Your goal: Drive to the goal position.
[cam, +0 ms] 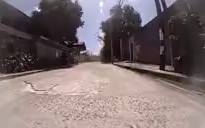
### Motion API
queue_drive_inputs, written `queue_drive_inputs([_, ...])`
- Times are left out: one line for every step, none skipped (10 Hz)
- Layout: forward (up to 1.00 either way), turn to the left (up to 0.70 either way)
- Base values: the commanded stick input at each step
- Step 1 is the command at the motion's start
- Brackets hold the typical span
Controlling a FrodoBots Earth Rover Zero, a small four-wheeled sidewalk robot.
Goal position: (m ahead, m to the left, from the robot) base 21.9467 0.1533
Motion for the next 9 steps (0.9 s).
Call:
queue_drive_inputs([1.00,0.00])
queue_drive_inputs([1.00,0.00])
queue_drive_inputs([1.00,0.00])
queue_drive_inputs([1.00,0.00])
queue_drive_inputs([1.00,0.00])
queue_drive_inputs([1.00,0.00])
queue_drive_inputs([1.00,0.00])
queue_drive_inputs([1.00,0.00])
queue_drive_inputs([1.00,0.00])
